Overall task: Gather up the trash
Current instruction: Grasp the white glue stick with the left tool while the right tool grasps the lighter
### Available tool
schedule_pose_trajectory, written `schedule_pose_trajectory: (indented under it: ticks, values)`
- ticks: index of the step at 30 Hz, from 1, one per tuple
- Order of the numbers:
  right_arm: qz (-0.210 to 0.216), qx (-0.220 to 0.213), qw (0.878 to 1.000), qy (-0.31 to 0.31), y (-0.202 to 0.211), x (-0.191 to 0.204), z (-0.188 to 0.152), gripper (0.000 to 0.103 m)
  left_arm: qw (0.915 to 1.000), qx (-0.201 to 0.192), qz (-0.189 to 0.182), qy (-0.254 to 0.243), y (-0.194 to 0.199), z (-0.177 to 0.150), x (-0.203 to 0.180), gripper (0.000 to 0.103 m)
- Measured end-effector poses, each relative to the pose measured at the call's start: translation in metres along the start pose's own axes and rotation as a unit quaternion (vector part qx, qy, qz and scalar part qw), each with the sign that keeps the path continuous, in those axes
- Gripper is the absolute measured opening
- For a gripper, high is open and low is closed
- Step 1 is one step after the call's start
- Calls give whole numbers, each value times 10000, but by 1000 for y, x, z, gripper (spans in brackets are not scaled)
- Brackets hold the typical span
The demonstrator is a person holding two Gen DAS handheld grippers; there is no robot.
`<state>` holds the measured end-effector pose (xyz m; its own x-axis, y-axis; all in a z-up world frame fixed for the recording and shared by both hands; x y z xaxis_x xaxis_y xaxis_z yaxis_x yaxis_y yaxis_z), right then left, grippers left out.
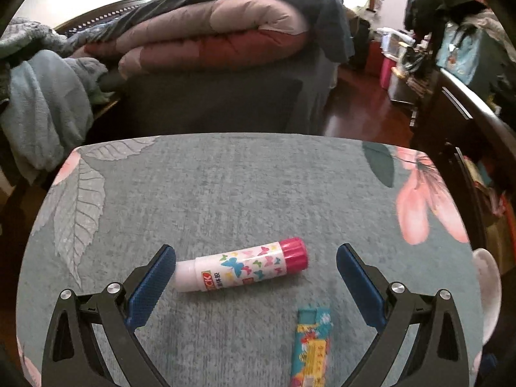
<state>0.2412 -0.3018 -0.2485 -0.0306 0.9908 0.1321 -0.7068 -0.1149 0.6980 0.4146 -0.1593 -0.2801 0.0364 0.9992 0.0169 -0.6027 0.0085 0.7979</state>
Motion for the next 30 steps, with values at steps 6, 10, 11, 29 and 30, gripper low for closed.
schedule_pose_trajectory:
  ticks: [6,10,11,29,30]
  values:
    - [52,28,10000,13,-3,4,2,70,9991,277,114,310,-15,-6,9,99]
    - [73,63,9999,29,-7,8,4,70,9989,193,156,390,-15,-9,16,88]
    - [84,80,9999,42,-8,11,4,70,9989,197,121,407,-15,-9,17,87]
    - [311,621,9968,406,-75,97,23,68,9951,-127,91,975,35,-16,125,87]
    - [262,663,9965,444,-80,102,24,66,9949,-166,101,994,40,-16,131,87]
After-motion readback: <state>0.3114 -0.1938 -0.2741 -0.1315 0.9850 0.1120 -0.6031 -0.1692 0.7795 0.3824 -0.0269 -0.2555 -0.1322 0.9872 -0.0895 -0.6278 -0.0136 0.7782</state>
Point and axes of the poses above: each gripper's, at about its wrist camera, not at the fingertips, and y roughly against the way its jaws point, x to its left, z to its top, the point moved 5 cm from there along -y, roughly the way its jaws point
